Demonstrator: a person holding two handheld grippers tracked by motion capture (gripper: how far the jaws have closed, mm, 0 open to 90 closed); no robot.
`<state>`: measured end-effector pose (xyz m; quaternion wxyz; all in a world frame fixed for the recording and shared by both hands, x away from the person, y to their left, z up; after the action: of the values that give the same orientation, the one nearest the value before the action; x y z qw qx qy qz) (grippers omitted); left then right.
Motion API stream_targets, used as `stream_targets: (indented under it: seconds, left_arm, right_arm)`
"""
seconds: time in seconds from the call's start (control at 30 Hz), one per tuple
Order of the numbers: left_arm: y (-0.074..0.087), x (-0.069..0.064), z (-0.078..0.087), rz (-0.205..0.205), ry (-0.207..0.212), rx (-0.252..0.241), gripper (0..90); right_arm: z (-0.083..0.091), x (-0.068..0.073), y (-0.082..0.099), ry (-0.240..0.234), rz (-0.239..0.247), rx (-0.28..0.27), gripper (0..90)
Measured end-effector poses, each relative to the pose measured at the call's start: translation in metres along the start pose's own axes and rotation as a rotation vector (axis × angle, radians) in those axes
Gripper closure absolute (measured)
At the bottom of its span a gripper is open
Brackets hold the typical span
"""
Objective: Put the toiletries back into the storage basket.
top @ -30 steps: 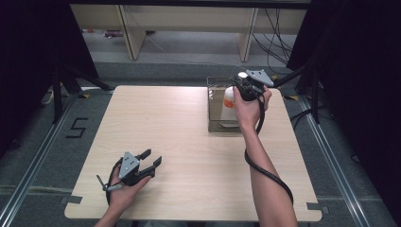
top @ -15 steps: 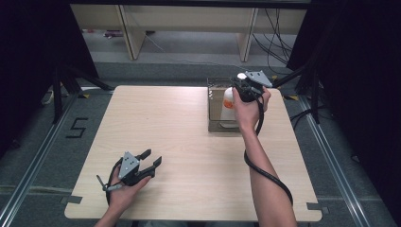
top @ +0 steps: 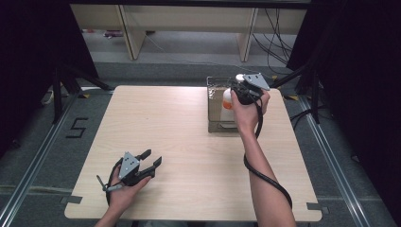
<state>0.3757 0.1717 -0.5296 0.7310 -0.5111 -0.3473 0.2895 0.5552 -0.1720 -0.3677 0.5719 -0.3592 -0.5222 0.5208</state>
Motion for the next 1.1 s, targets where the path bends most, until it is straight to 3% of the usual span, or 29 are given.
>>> stream_targets:
  seconds: [0.3,0.33,0.43,0.53,1.0,1.1]
  left_arm:
    - [0.000,0.000,0.000,-0.003,-0.003,0.012,45.4]
    - [0.000,0.000,0.000,-0.002,-0.003,0.012,45.4]
    - [0.000,0.000,0.000,-0.002,-0.004,0.011,45.3]
    - [0.000,-0.001,0.001,-0.005,-0.004,0.011,45.4]
    - [0.000,0.000,0.000,-0.004,-0.005,0.013,45.3]
    - [0.000,0.000,0.000,-0.004,-0.006,0.014,45.3]
  right_arm:
    - [0.005,-0.006,0.001,0.008,-0.013,-0.014,37.4]
    - [0.007,-0.005,0.001,0.013,-0.036,-0.011,36.4]
    - [0.011,-0.006,0.002,0.003,-0.021,0.002,33.5]
    - [0.012,-0.006,0.003,0.004,-0.034,0.005,32.8]
    - [0.034,-0.015,0.010,-0.014,0.003,0.031,30.1]
    - [0.041,-0.017,0.013,-0.007,-0.013,0.043,30.1]
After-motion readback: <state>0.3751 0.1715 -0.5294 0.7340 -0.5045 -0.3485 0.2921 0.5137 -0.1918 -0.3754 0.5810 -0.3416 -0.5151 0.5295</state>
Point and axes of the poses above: each handheld gripper's, and its own axes: z roughly backward along the jaws, y roughly out of its underside, x roughly to its left, the point moved 3 cm from there along -z, roughly forward along the jaws, and after that the axes turned 14 degrees about -z, right-handed, at the moved point
